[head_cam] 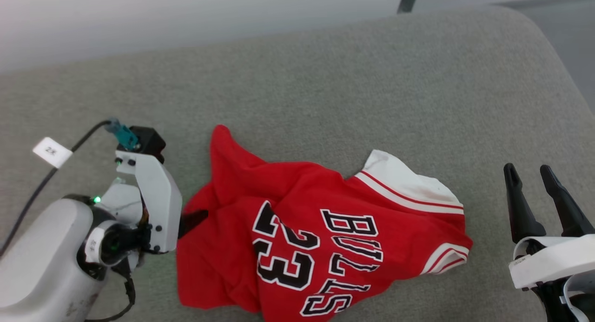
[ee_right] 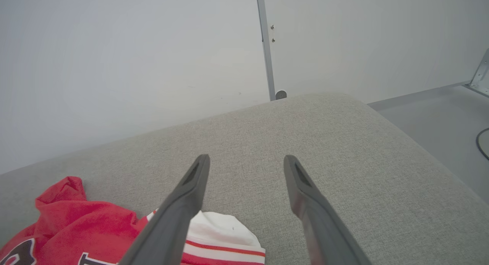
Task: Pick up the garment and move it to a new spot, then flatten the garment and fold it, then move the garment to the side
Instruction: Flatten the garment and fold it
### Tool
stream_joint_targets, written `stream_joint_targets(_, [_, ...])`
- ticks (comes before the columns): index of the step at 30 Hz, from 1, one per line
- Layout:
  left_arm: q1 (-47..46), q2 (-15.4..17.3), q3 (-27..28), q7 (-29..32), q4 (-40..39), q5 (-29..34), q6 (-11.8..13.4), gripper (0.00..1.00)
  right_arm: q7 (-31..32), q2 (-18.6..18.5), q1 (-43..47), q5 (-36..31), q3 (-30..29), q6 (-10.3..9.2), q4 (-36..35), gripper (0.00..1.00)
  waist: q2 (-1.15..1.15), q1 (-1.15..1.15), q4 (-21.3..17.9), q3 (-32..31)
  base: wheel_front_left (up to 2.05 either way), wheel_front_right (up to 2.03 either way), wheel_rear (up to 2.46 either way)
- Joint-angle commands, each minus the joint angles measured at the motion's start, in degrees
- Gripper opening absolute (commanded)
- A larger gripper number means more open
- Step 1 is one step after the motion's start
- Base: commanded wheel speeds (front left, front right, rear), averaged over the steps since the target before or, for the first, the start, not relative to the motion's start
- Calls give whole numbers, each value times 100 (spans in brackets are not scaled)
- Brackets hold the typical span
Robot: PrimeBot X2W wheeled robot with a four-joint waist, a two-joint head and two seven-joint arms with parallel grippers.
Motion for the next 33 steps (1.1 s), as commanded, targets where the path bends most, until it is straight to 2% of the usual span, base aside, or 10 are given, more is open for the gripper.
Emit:
stream_joint_targets(1, [-49, -8, -30, 5, 74, 49, -16, 100, -51, 18, -81, 36, 25, 0, 21, 100, 0, 0, -225, 260, 0, 0, 0])
stream_joint_targets(9, [-23, -107, -335, -27, 787, 310, -56, 100, -113, 30, -254, 122, 109, 0, 79, 100, 0, 0, -260, 431, 0, 0, 0])
stream_joint_targets(10, [-12, -157, -344, -32, 874, 263, -70, 83, -118, 33, -265, 132, 122, 0, 87, 100, 0, 0, -260, 444, 0, 0, 0])
stream_joint_targets(12, [-14, -255, -338, -60, 1008, 179, -126, 0, -131, 32, -284, 138, 121, 0, 99, 100, 0, 0, -241, 462, 0, 0, 0])
stream_joint_targets(18, [-156, -226, -375, 20, 1126, 151, -301, 0, -138, 39, -326, 134, 111, 0, 110, 100, 0, 0, -171, 430, 0, 0, 0])
stream_joint_targets(25, [-702, 65, -310, -24, 977, 432, -431, 0, -82, 41, -229, 92, 118, 0, 58, 100, 0, 0, -113, 261, 0, 0, 0])
stream_joint_targets(30, [-1243, 391, -390, -82, 862, 863, -730, 0, -15, 41, -166, 131, 183, 0, -3, 100, 0, 0, -146, 190, 0, 0, 0])
stream_joint_targets(33, [-1673, 517, -478, -325, 866, 1245, -953, 0, -7, 41, -151, 162, 233, 0, -40, 100, 0, 0, -198, 194, 0, 0, 0])
